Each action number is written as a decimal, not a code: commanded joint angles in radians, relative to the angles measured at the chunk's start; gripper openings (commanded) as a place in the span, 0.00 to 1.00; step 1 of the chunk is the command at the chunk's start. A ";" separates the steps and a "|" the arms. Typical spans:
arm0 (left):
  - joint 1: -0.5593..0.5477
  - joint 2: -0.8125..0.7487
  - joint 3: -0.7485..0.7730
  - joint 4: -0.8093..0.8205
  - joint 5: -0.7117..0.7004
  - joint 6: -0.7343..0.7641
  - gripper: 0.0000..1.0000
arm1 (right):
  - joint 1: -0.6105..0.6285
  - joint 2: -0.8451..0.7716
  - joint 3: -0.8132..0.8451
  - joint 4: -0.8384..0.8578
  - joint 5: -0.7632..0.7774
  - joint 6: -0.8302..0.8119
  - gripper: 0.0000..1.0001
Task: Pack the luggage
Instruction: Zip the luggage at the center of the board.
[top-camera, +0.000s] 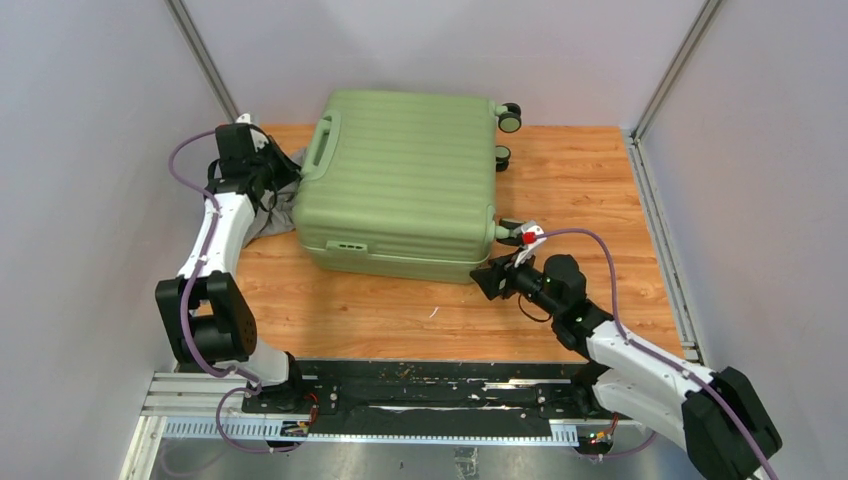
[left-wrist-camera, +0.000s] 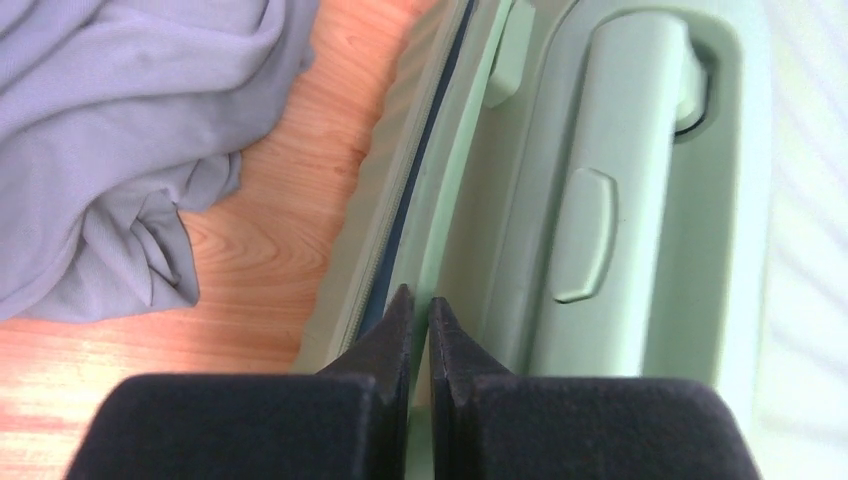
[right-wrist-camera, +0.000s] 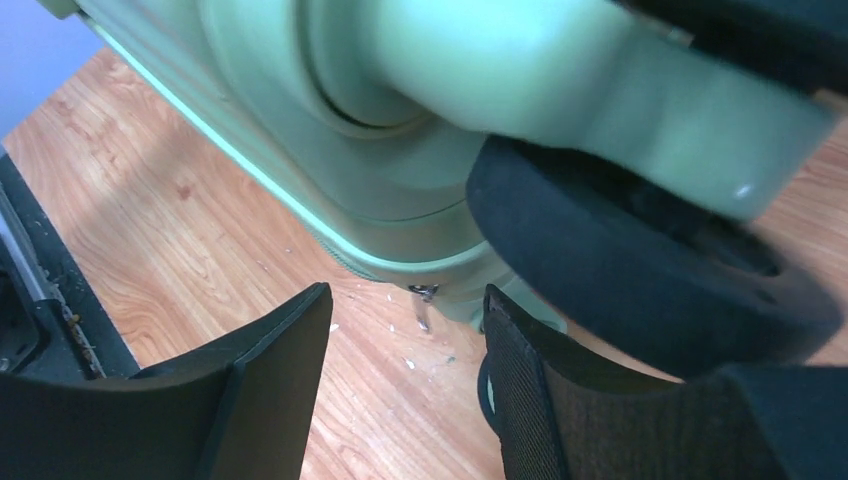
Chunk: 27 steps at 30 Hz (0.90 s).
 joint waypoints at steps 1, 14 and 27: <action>-0.005 -0.021 0.122 0.086 0.070 -0.061 0.00 | -0.029 0.099 -0.003 0.139 -0.071 -0.041 0.58; 0.000 -0.006 0.149 0.046 0.084 0.018 0.01 | -0.028 0.190 -0.038 0.224 -0.081 0.012 0.48; 0.007 0.129 0.122 0.015 -0.009 0.173 0.46 | -0.025 0.092 -0.106 0.196 -0.056 0.065 0.48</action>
